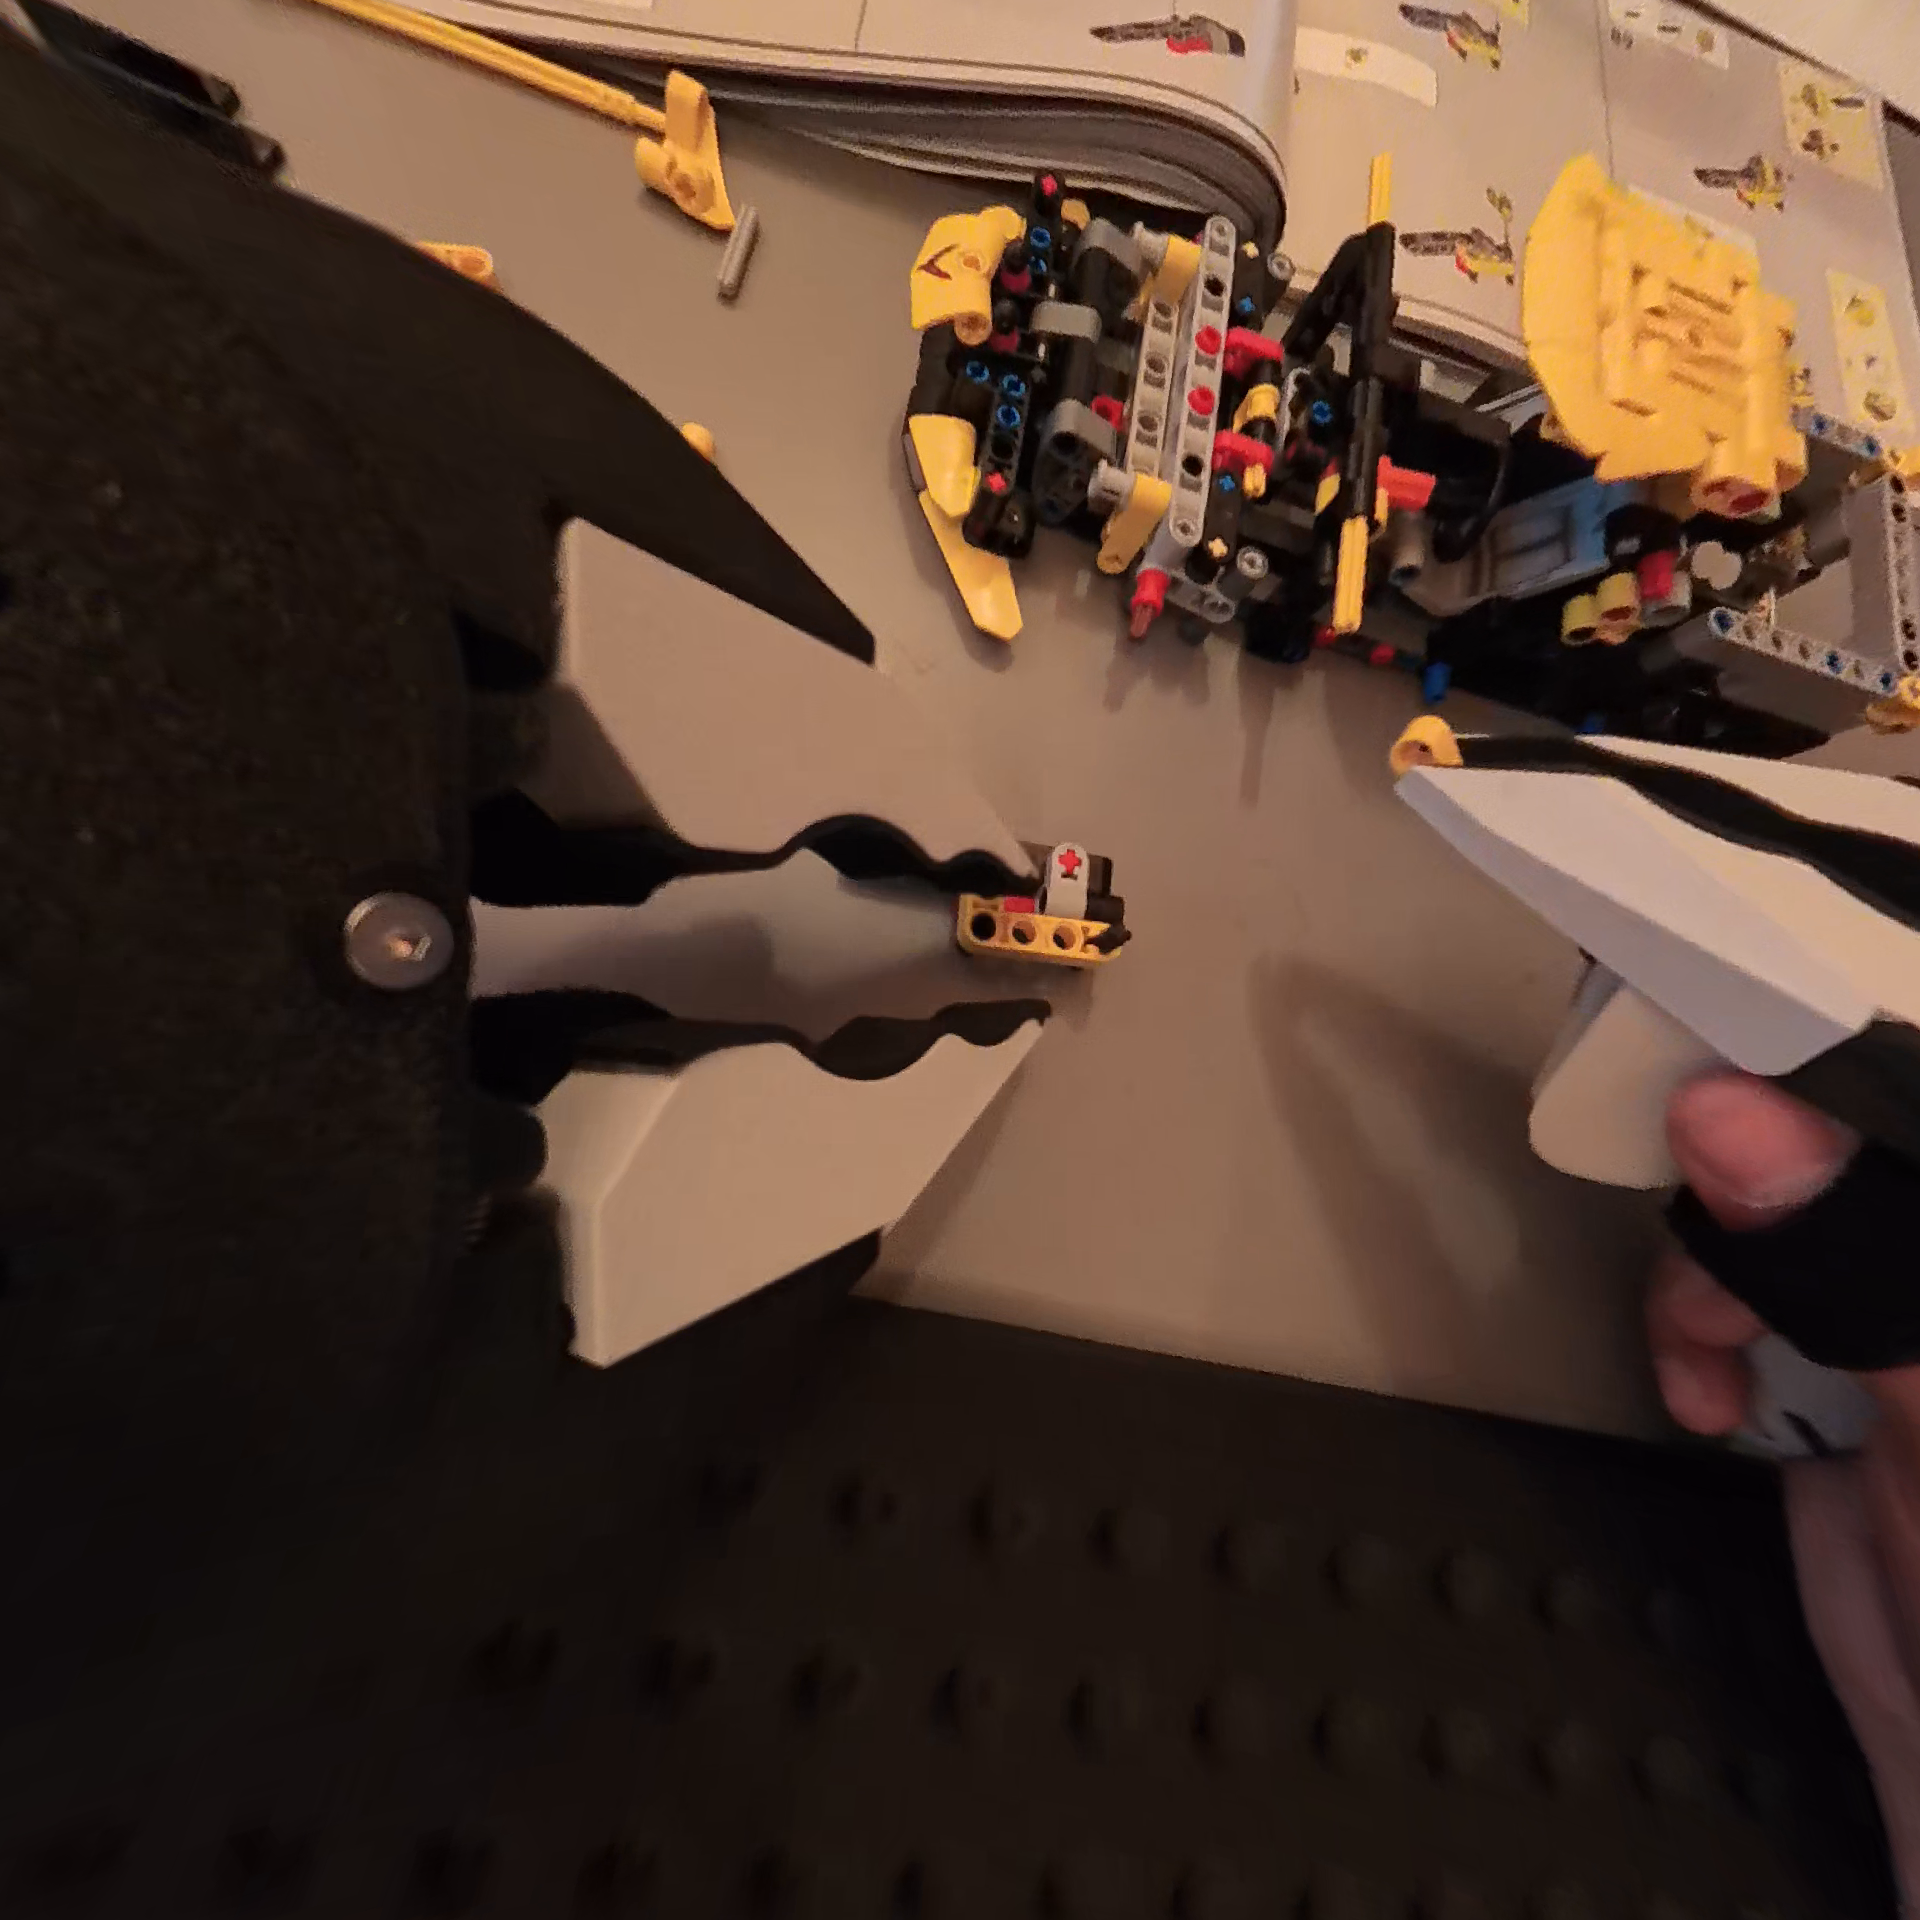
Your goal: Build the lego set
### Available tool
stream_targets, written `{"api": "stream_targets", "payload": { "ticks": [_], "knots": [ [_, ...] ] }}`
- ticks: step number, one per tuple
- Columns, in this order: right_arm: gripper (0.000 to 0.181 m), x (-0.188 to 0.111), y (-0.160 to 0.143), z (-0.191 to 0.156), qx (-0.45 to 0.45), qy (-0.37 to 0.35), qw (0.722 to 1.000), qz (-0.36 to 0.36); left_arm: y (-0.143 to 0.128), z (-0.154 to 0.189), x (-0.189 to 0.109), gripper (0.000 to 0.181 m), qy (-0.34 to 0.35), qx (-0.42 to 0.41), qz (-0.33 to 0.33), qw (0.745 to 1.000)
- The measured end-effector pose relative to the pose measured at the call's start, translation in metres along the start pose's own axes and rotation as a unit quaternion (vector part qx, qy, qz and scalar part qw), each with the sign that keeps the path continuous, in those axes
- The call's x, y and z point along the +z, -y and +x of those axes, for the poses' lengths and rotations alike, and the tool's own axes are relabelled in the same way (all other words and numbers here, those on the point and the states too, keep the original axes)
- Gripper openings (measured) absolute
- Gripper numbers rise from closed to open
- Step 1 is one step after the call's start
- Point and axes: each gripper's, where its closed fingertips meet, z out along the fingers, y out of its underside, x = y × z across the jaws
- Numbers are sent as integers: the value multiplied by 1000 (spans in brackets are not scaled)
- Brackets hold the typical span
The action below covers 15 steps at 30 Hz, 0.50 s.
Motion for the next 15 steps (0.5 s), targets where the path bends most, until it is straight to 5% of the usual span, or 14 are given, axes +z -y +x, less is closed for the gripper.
{"api": "stream_targets", "payload": {
  "ticks": [8,15],
  "knots": [
    [7,0,0,-6,-13,7,1000,-1,5,-5,10,7,9,35,-15,999],
    [7,6,5,-16,-56,-67,996,-3,26,-22,17,7,116,-31,20,993]
  ]
}}
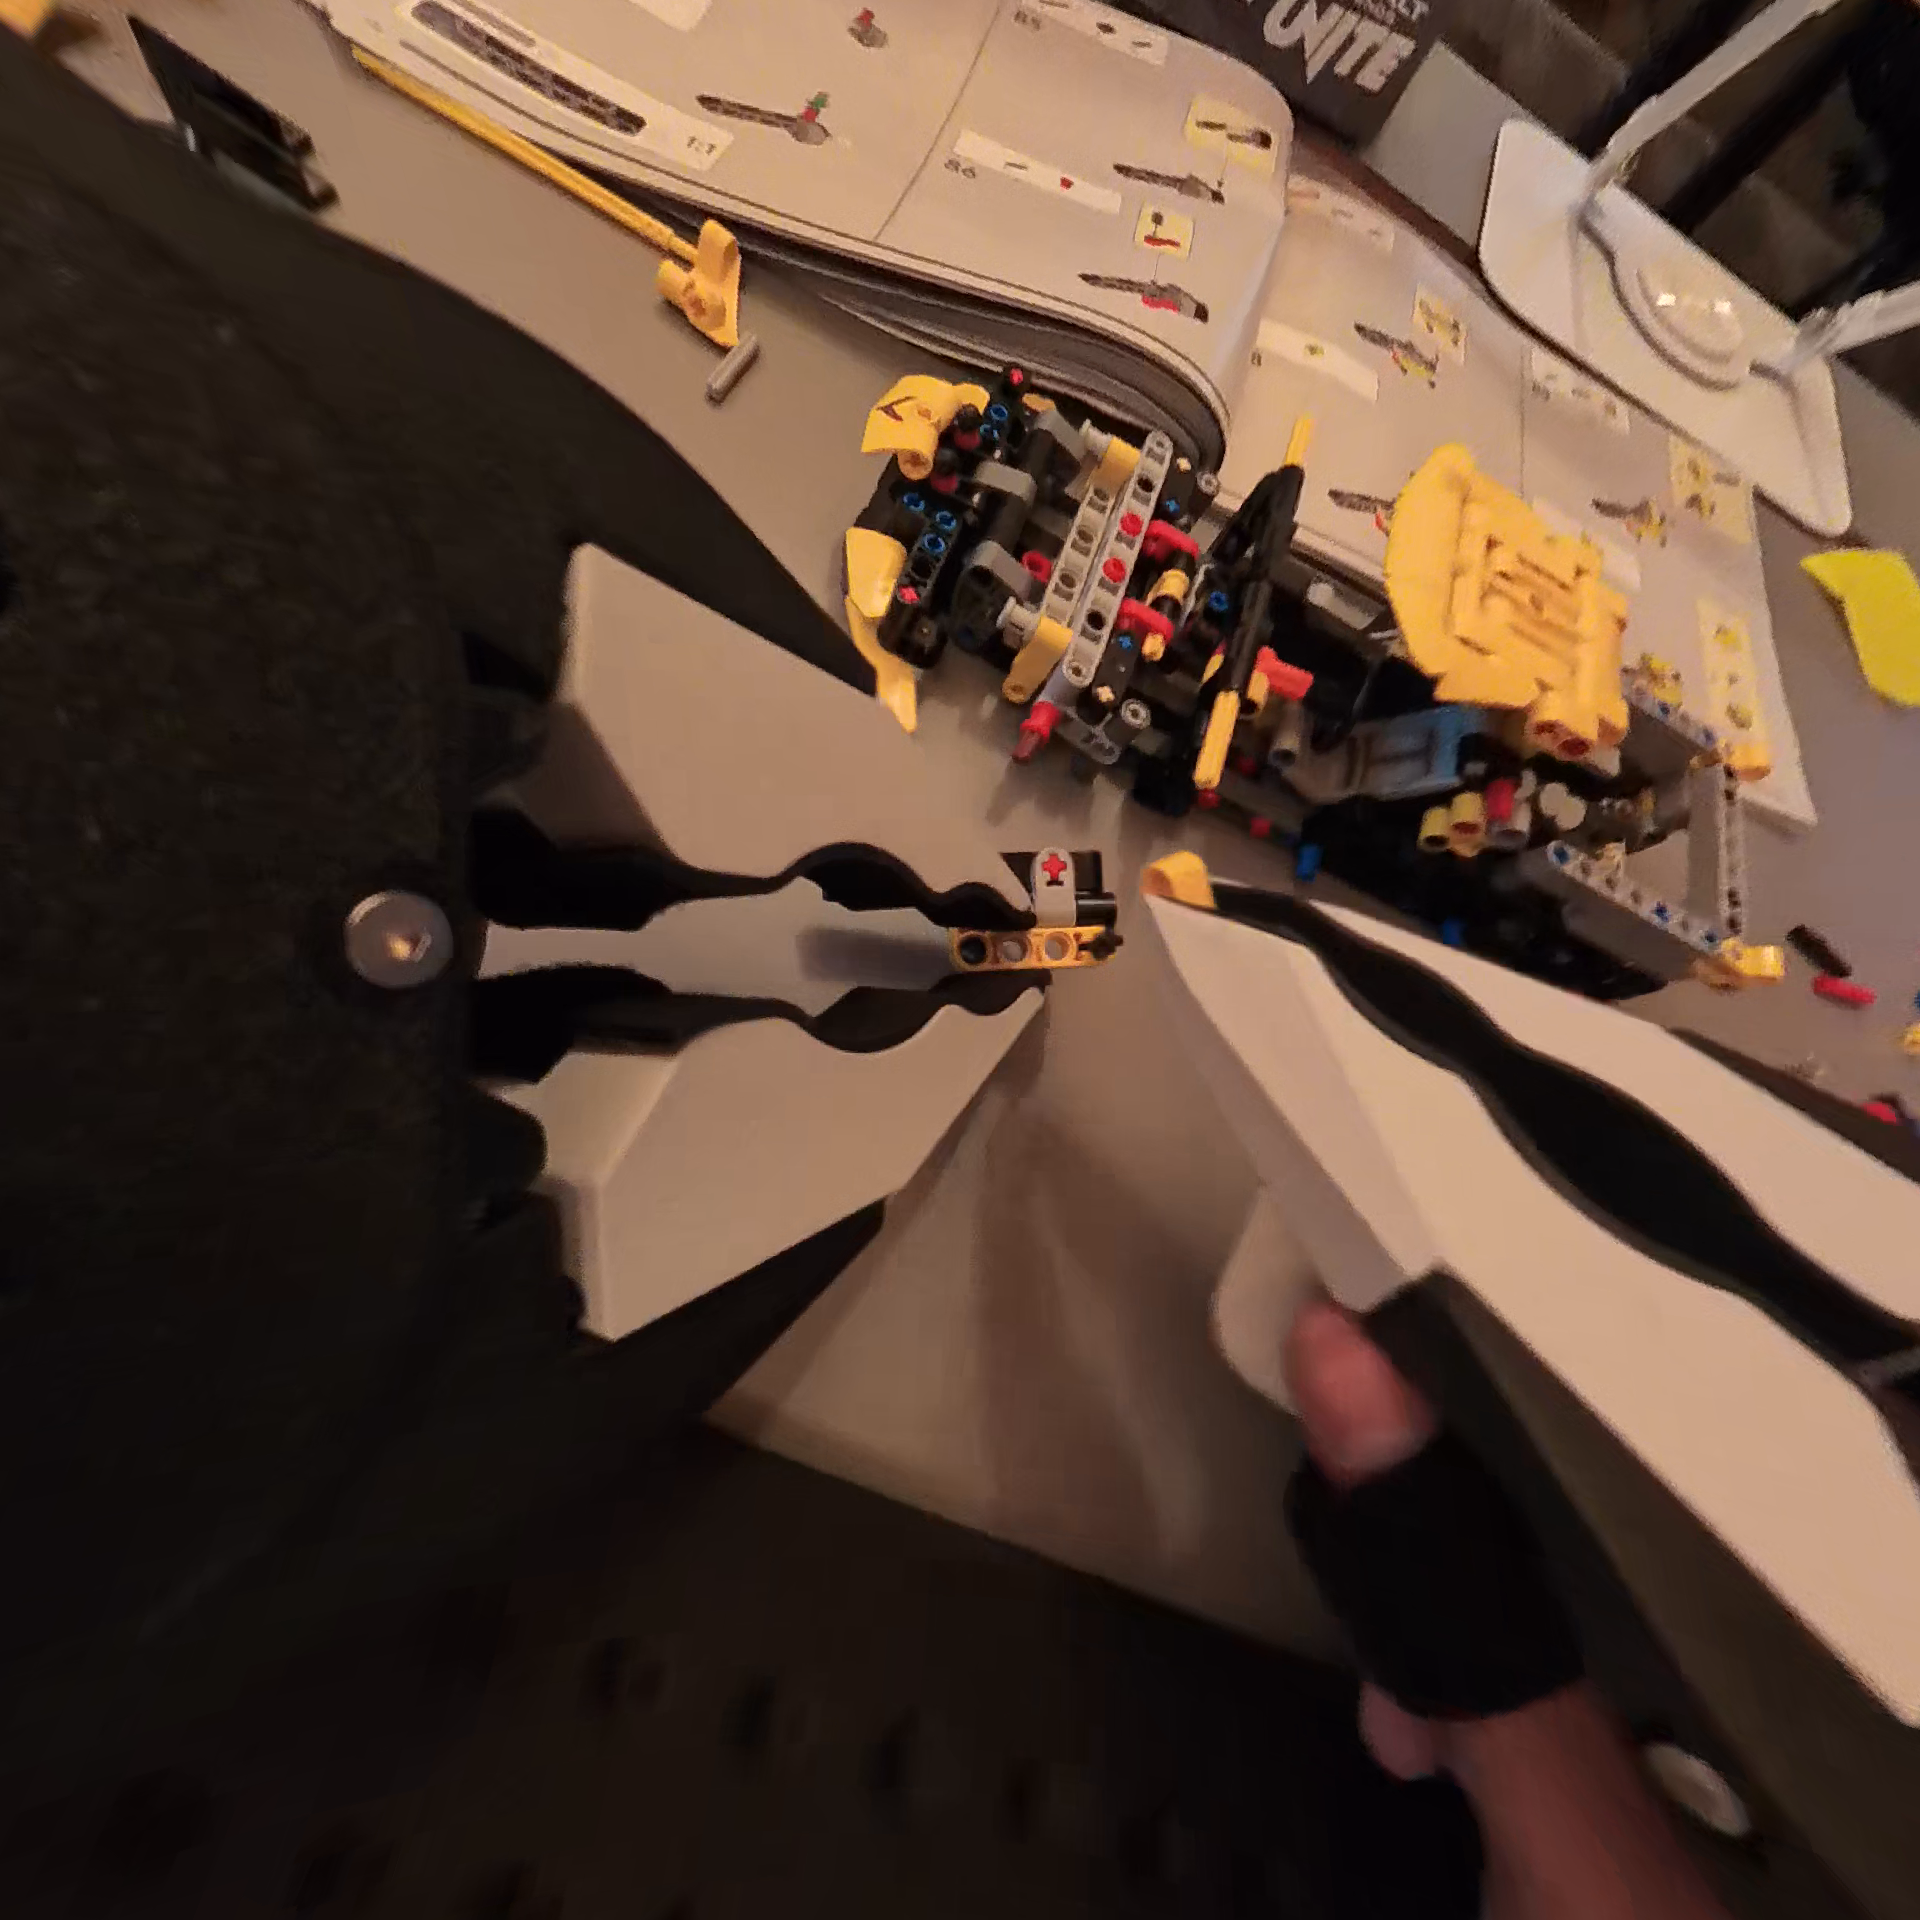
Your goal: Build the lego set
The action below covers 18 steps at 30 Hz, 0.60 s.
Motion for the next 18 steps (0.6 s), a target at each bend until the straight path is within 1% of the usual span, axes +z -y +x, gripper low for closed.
{"api": "stream_targets", "payload": {
  "ticks": [1,3,6,8,11,12,15,18],
  "knots": [
    [7,2,2,-3,1,1,1000,3,3,-1,1,7,12,-5,8,1000],
    [7,4,0,2,-18,-36,999,-8,11,-7,-2,7,44,6,19,999],
    [7,-1,10,2,-48,-67,997,16,22,-7,-5,6,40,-16,48,998],
    [7,-3,14,3,-63,-86,994,25,27,-8,-6,6,50,-22,58,997],
    [7,-6,17,8,-47,-104,993,32,35,-6,-7,6,61,-29,72,995],
    [7,-8,17,11,-50,-116,991,34,37,-5,-7,6,58,-36,74,995],
    [7,-9,14,9,-53,-110,992,28,36,-3,-4,6,61,-42,66,995],
    [6,-21,27,9,-81,-135,986,63,32,-4,-2,6,69,-40,55,995]
  ]
}}
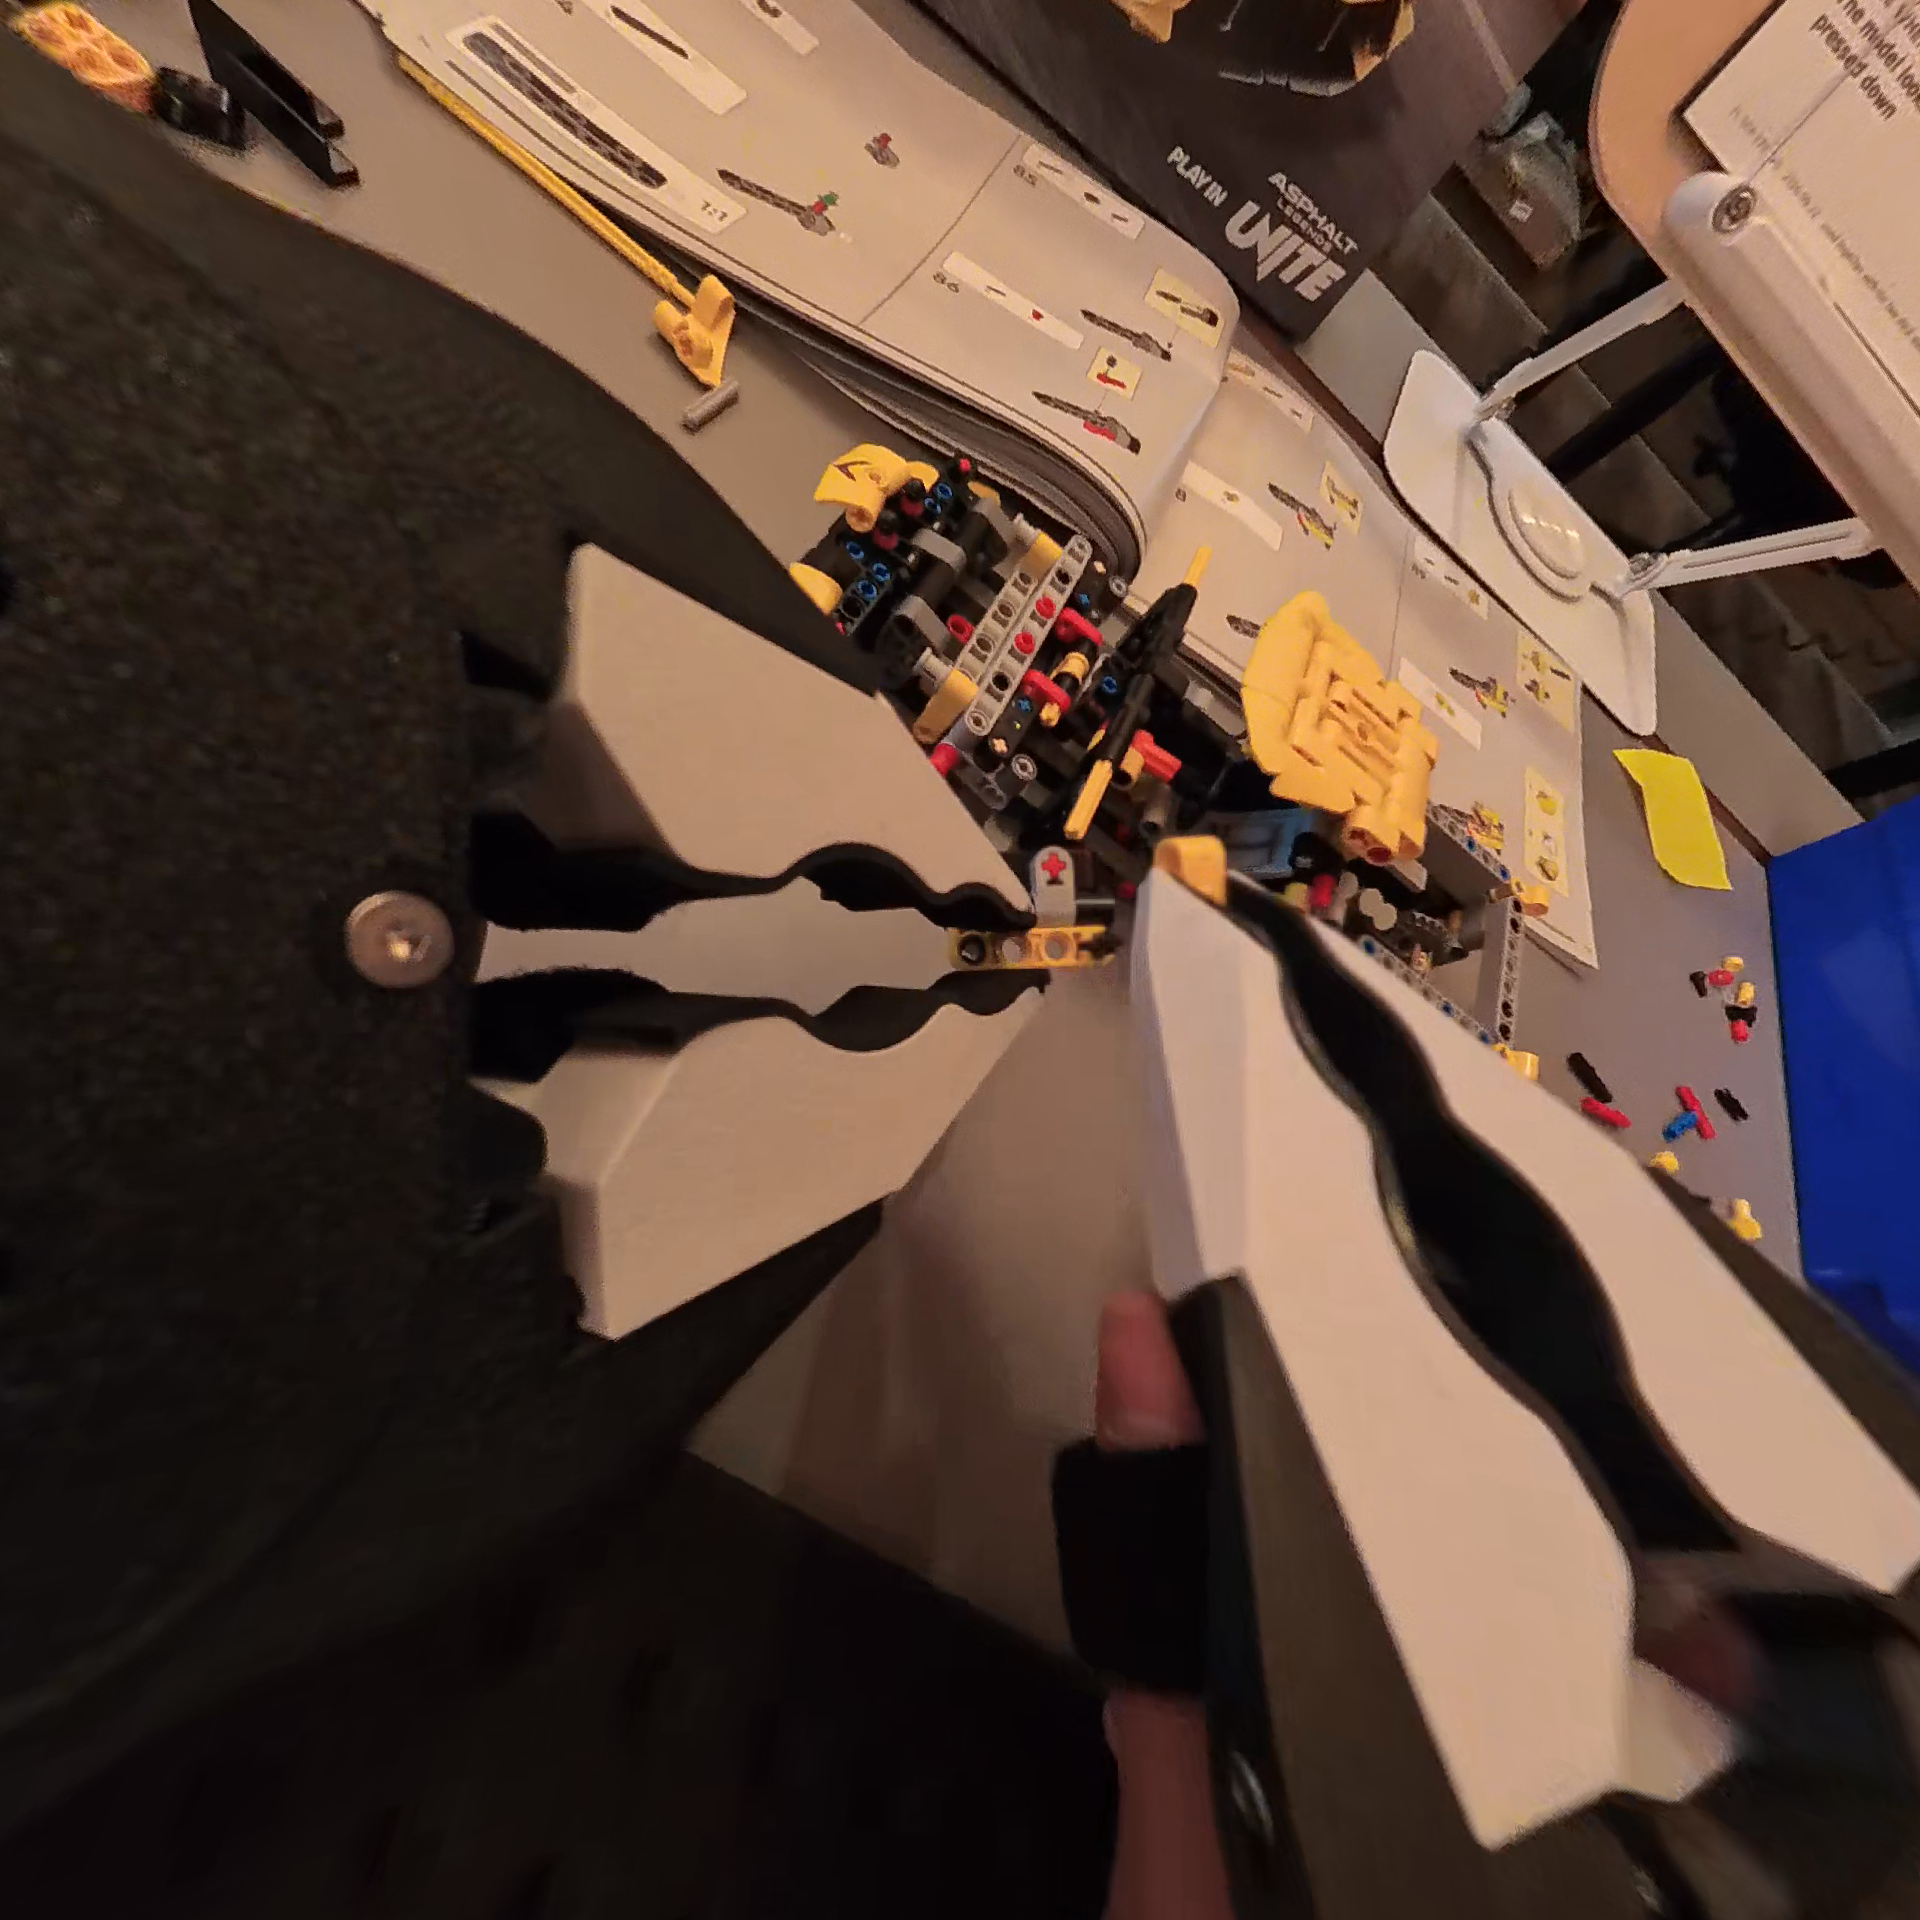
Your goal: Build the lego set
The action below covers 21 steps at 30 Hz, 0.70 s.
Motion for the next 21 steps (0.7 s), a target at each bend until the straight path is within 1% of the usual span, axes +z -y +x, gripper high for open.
{"api": "stream_targets", "payload": {
  "ticks": [2,4,7,13,17,21],
  "knots": [
    [7,6,-15,-3,-6,9,999,-38,2,0,-1,6,-4,-7,6,1000],
    [7,5,-13,-1,4,10,999,-30,3,-2,-2,6,1,-4,12,1000],
    [7,6,-15,-2,0,10,999,-35,2,-2,-2,6,7,3,6,1000],
    [7,4,-9,-4,-2,11,1000,-17,7,-3,-7,5,21,20,21,999],
    [7,6,-14,-3,-15,0,999,-33,8,-1,-8,5,33,47,19,998],
    [7,6,-15,-4,23,25,999,-34,7,-1,-7,5,33,47,17,998]
  ]
}}
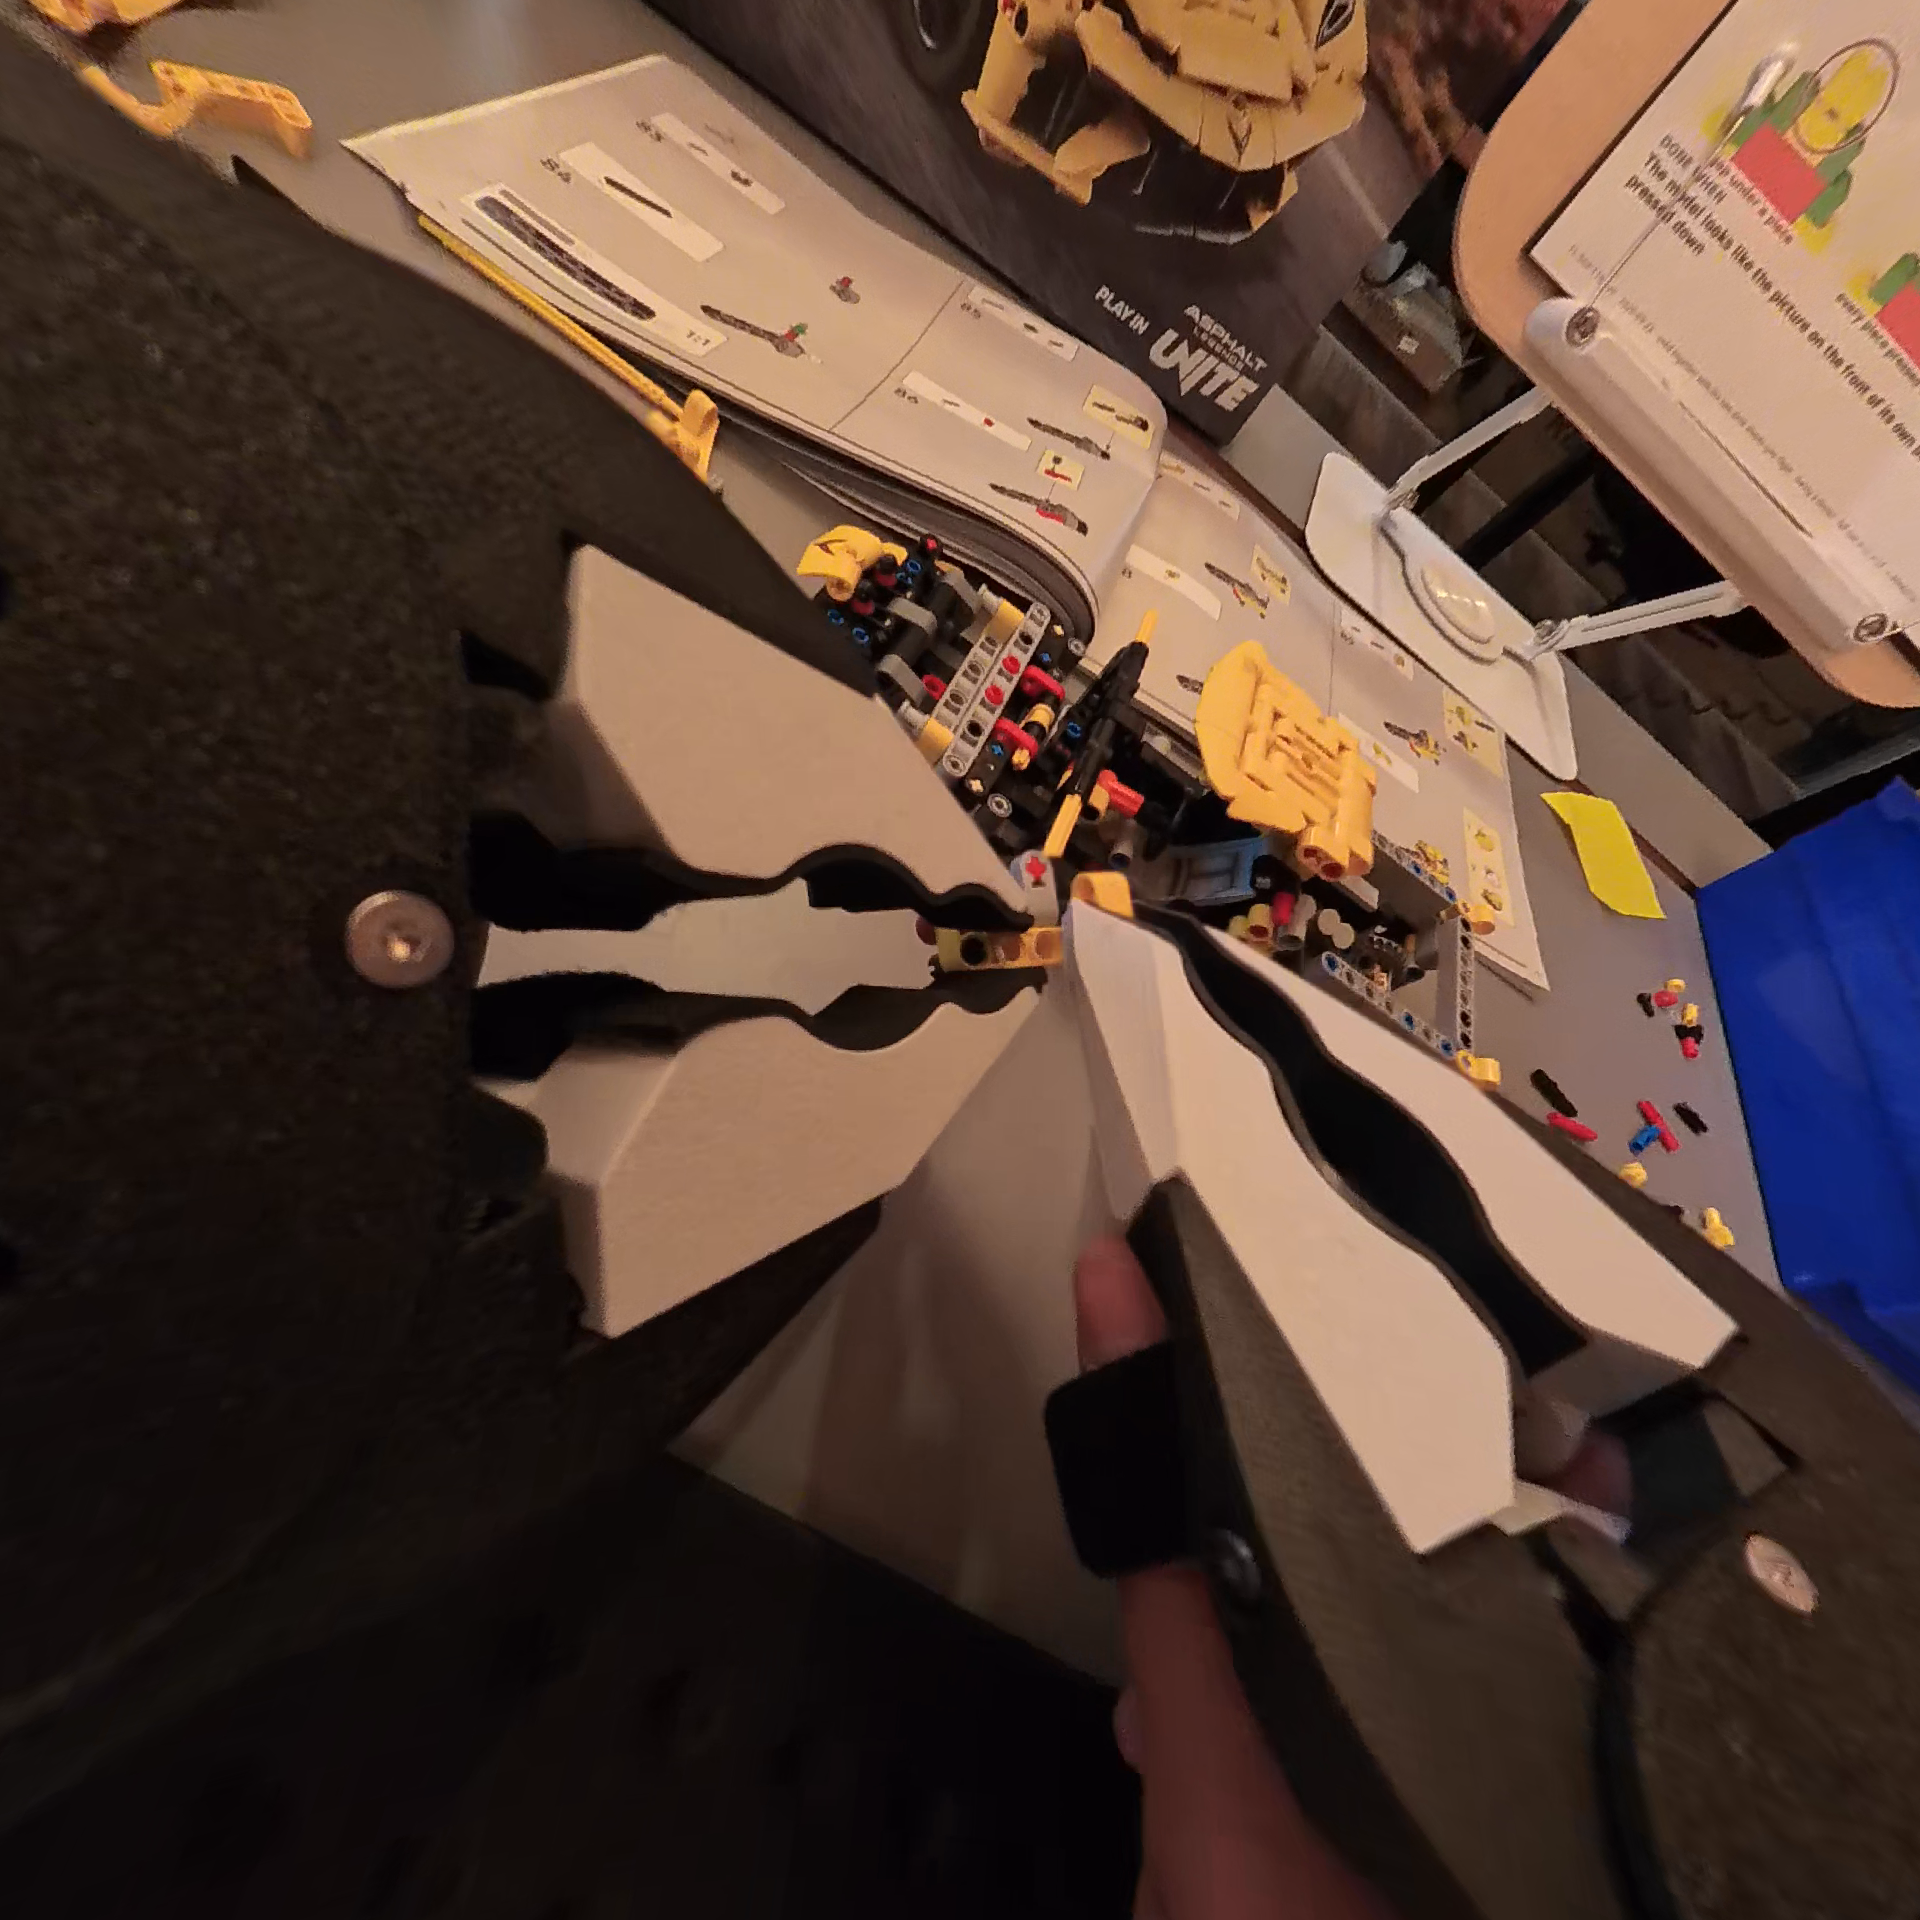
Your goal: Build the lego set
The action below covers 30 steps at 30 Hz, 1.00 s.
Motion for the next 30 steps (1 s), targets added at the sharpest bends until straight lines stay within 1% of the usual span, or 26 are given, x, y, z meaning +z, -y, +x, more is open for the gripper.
{"api": "stream_targets", "payload": {
  "ticks": [3,7,8,9,11,14,16,21,22,23,24,25,26,27,28,30],
  "knots": [
    [7,1,-3,0,65,49,997,-1,-1,1,0,5,-4,0,-1,1000],
    [6,4,-10,-1,160,121,979,-20,-2,4,2,5,-14,0,-4,1000],
    [7,5,-14,-1,161,123,979,-33,-2,6,3,5,-21,-5,-3,1000],
    [6,7,-18,-3,149,119,981,-45,-1,8,3,0,-28,-8,0,1000],
    [6,8,-19,-5,143,121,981,-53,-3,8,3,0,-23,3,-5,1000],
    [6,10,-24,-5,196,157,965,-69,-6,10,5,0,-39,-4,-7,999],
    [6,13,-28,-3,210,165,960,-81,-10,14,6,0,-63,-13,-16,998],
    [6,19,-41,-5,188,168,960,-119,-26,29,9,0,-106,-1,-51,993],
    [7,21,-45,-7,186,173,958,-133,-30,31,11,0,-112,0,-63,992],
    [6,21,-44,-7,185,175,959,-127,-29,30,10,0,-105,2,-61,993],
    [6,21,-44,-7,181,175,959,-128,-23,27,8,2,-96,4,-44,994],
    [7,21,-45,-6,177,172,961,-127,-19,24,5,14,-88,-1,-31,996],
    [6,21,-45,-6,175,171,961,-126,-21,23,5,31,-89,-15,-38,995],
    [6,21,-45,-6,171,168,963,-125,-30,23,6,45,-98,-33,-65,992],
    [6,21,-45,-5,164,164,965,-124,-39,19,7,54,-96,-48,-92,990],
    [6,22,-45,-6,149,159,968,-123,-44,13,9,56,-96,-80,-106,987]
  ]
}}
